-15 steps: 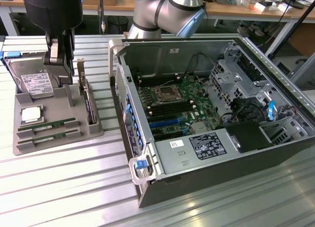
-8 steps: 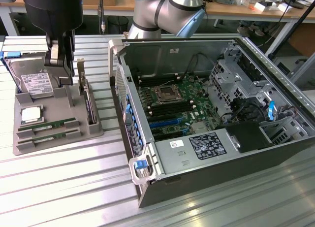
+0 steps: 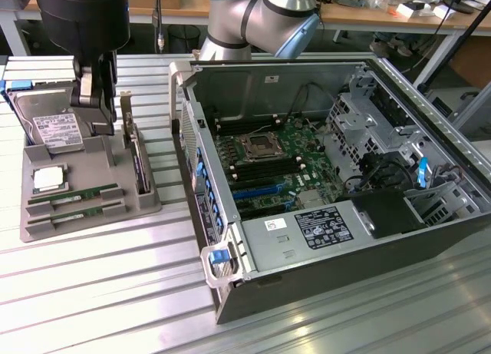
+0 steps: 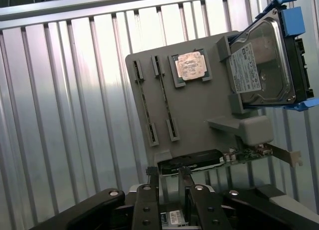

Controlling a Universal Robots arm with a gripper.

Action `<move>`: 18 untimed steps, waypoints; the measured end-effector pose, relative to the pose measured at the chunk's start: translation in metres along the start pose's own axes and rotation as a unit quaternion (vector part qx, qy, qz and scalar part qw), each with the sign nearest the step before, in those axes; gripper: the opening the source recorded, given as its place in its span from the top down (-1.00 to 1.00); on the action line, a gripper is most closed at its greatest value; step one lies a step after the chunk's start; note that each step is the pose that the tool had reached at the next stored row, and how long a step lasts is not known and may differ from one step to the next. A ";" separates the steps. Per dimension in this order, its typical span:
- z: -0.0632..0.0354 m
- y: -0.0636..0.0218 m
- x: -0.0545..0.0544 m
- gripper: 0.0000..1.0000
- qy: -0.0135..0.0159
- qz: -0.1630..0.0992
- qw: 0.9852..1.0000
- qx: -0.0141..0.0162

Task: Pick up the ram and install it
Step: 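Pick up the ram and move it above insertion slot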

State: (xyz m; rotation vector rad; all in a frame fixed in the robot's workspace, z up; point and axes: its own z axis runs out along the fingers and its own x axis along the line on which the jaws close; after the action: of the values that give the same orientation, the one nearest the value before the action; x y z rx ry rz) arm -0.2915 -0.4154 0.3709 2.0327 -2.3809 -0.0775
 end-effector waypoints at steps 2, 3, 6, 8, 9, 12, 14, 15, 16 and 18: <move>0.0005 0.0000 0.000 0.40 0.000 0.000 1.000 0.000; 0.0008 0.0000 0.000 0.40 0.000 0.000 1.000 0.000; 0.0011 -0.0001 0.000 0.40 0.000 0.000 1.000 0.000; 0.0014 -0.0001 0.000 0.40 0.000 0.000 1.000 0.000; 0.0017 -0.0001 0.000 0.40 0.000 0.000 1.000 0.000; 0.0024 -0.0002 0.000 0.40 0.000 0.000 1.000 0.000; 0.0030 -0.0002 0.000 0.40 0.000 0.000 1.000 0.000; 0.0033 -0.0002 0.000 0.40 0.000 0.000 1.000 0.000; 0.0034 -0.0002 0.000 0.40 0.000 0.000 1.000 0.000; 0.0038 -0.0002 0.000 0.40 0.000 0.000 1.000 0.000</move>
State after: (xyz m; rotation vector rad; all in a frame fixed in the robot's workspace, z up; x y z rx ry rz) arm -0.2916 -0.4158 0.3671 2.0326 -2.3809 -0.0776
